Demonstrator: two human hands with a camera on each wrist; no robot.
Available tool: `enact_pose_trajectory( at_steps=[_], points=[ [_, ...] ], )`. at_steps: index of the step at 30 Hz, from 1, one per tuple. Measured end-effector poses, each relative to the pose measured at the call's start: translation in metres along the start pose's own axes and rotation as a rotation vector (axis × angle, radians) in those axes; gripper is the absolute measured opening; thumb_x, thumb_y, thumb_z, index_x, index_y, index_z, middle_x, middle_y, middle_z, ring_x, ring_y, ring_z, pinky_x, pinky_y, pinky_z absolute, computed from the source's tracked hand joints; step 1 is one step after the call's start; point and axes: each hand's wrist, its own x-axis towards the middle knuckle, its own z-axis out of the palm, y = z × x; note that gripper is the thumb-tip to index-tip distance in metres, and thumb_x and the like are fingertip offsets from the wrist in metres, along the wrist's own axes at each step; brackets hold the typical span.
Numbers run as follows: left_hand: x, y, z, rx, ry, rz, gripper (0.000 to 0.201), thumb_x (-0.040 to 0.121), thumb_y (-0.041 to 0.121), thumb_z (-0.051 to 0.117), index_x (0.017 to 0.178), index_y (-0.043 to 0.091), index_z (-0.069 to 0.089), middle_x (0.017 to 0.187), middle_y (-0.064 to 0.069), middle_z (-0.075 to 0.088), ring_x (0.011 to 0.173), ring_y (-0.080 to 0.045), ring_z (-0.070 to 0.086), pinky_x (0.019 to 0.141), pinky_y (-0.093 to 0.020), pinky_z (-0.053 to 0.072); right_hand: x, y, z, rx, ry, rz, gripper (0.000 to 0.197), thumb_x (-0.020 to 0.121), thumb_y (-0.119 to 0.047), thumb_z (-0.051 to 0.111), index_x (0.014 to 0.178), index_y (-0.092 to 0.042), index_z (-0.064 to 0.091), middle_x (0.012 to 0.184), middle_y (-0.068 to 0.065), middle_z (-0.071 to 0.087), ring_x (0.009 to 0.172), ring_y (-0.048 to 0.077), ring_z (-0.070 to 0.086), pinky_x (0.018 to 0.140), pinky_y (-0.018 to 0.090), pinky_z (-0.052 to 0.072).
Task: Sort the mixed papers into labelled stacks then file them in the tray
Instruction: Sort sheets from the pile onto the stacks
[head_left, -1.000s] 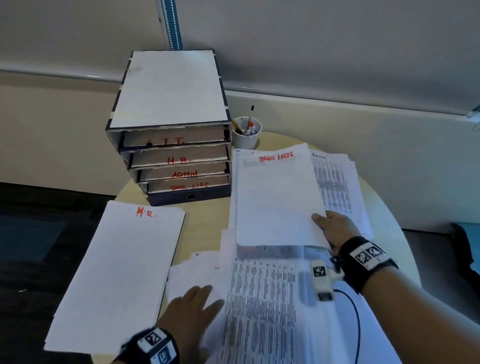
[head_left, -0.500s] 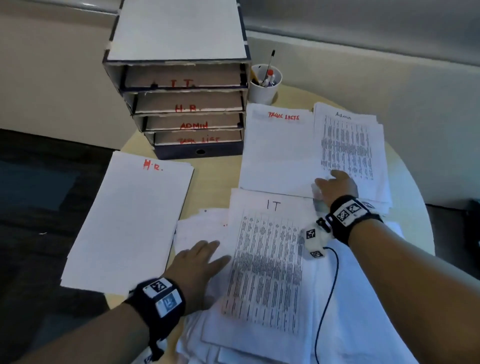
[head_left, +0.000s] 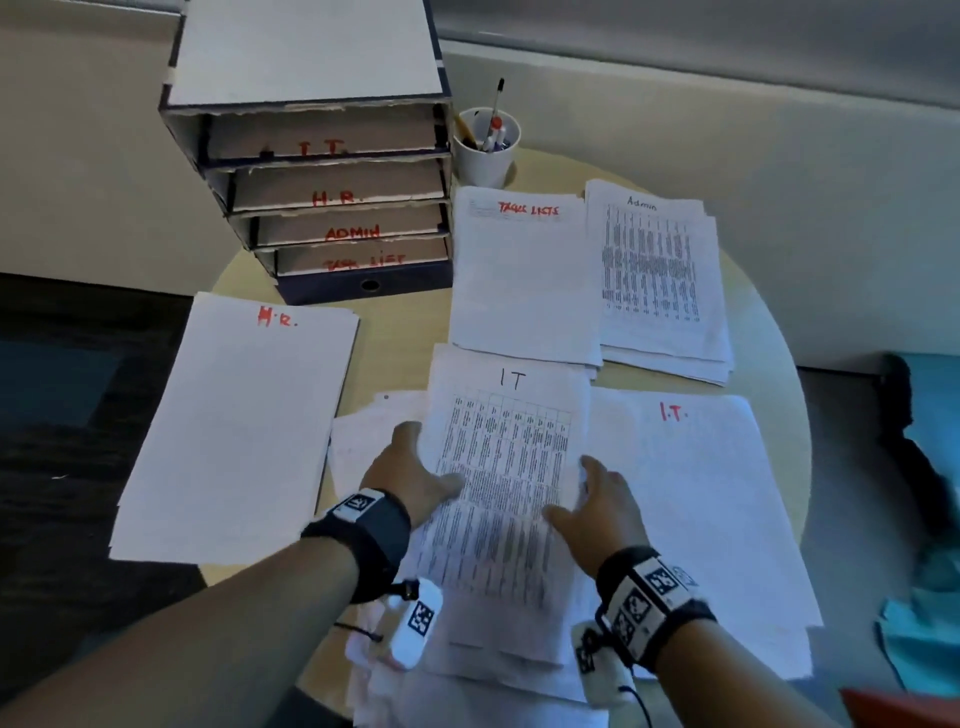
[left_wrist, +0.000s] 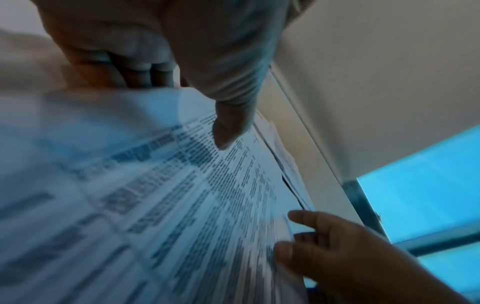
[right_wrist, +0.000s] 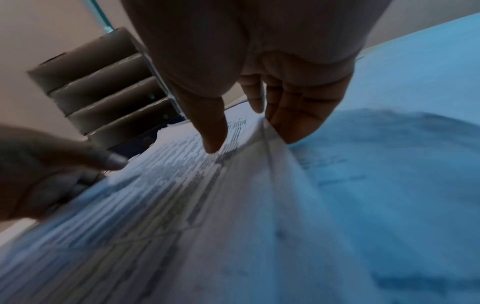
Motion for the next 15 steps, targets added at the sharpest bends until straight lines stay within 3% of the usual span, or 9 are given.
enact_pose_trajectory(
  at_steps=[3, 5, 7, 9, 11, 12, 13, 14, 15],
  points=[
    [0.012, 0.0, -0.002, -0.058, 0.034, -0.039, 0.055, 0.08, 0.036, 0.077, 0.12, 0.017, 0.045, 0.109, -0.004, 0.062, 0.087, -0.025, 0.058, 0.076, -0.033, 0.049, -0.003, -0.005, 0.005, 0.092, 0.018, -0.054, 0.069, 0.089, -0.027, 0.069, 0.148, -0.024, 0.034, 0.137, 0.004, 0.054, 0.121, 0.02, 0.056, 0.102, 0.031, 0.044],
    [0.011, -0.007, -0.007, -0.042, 0.069, -0.027, 0.039, 0.082, 0.038, 0.076, 0.092, 0.016, 0.045, 0.082, -0.002, 0.055, 0.072, -0.024, 0.051, 0.062, -0.031, 0.042, -0.004, -0.005, 0.006, 0.224, 0.047, -0.039, 0.062, 0.09, -0.018, 0.069, 0.143, -0.026, 0.038, 0.097, 0.001, 0.065, 0.087, 0.015, 0.063, 0.081, 0.028, 0.052],
    [0.004, -0.016, -0.014, -0.048, 0.079, -0.001, 0.051, 0.082, 0.041, 0.076, 0.075, 0.018, 0.031, 0.068, 0.001, 0.032, 0.062, -0.02, 0.031, 0.056, -0.031, 0.024, -0.005, -0.002, 0.006, 0.318, 0.062, -0.013, 0.059, 0.089, -0.015, 0.069, 0.139, -0.027, 0.04, 0.074, -0.001, 0.058, 0.068, 0.012, 0.058, 0.068, 0.024, 0.05],
    [-0.004, -0.021, -0.023, -0.051, 0.097, 0.033, 0.056, 0.082, 0.04, 0.076, 0.071, 0.018, 0.025, 0.068, 0.002, 0.021, 0.062, -0.019, 0.022, 0.056, -0.032, 0.017, -0.004, 0.002, 0.008, 0.369, 0.054, 0.011, 0.059, 0.087, -0.015, 0.07, 0.138, -0.028, 0.043, 0.078, -0.001, 0.063, 0.073, 0.012, 0.062, 0.072, 0.024, 0.05],
    [-0.011, -0.026, -0.029, -0.063, 0.102, 0.041, 0.053, 0.084, 0.037, 0.076, 0.068, 0.013, 0.031, 0.064, -0.004, 0.025, 0.06, -0.022, 0.03, 0.054, -0.03, 0.022, -0.004, 0.004, 0.012, 0.381, 0.03, 0.012, 0.054, 0.088, -0.015, 0.069, 0.136, -0.028, 0.048, 0.083, 0.001, 0.067, 0.079, 0.014, 0.066, 0.075, 0.025, 0.051],
    [-0.012, -0.03, -0.03, -0.08, 0.103, 0.034, 0.049, 0.084, 0.036, 0.076, 0.068, 0.008, 0.039, 0.062, -0.011, 0.033, 0.077, -0.014, 0.021, 0.055, -0.029, 0.029, -0.004, 0.004, 0.013, 0.375, 0.022, 0.007, 0.05, 0.089, -0.016, 0.068, 0.134, -0.027, 0.051, 0.082, 0.002, 0.068, 0.079, 0.014, 0.066, 0.076, 0.025, 0.052],
    [-0.012, -0.033, -0.031, -0.094, 0.09, 0.022, 0.044, 0.085, 0.036, 0.075, 0.07, 0.004, 0.048, 0.064, -0.016, 0.043, 0.093, -0.041, 0.059, 0.056, -0.029, 0.036, -0.004, 0.004, 0.014, 0.366, 0.018, 0.005, 0.046, 0.089, -0.017, 0.068, 0.132, -0.026, 0.053, 0.082, 0.001, 0.069, 0.079, 0.014, 0.067, 0.077, 0.026, 0.053],
    [-0.012, -0.035, -0.033, -0.105, 0.074, 0.018, 0.038, 0.086, 0.037, 0.074, 0.073, 0.006, 0.056, 0.065, -0.013, 0.051, 0.068, -0.033, 0.054, 0.058, -0.029, 0.04, -0.004, 0.004, 0.014, 0.361, 0.018, 0.004, 0.045, 0.089, -0.02, 0.068, 0.131, -0.025, 0.054, 0.083, 0.001, 0.069, 0.08, 0.014, 0.067, 0.078, 0.028, 0.054],
    [-0.012, -0.037, -0.035, -0.097, 0.052, 0.016, 0.032, 0.088, 0.039, 0.072, 0.076, 0.011, 0.062, 0.068, -0.008, 0.059, 0.07, -0.029, 0.058, 0.058, -0.028, 0.043, -0.005, 0.004, 0.014, 0.357, 0.021, 0.008, 0.045, 0.088, -0.024, 0.07, 0.13, -0.024, 0.055, 0.086, 0.0, 0.068, 0.082, 0.014, 0.066, 0.078, 0.028, 0.052]
  ],
)
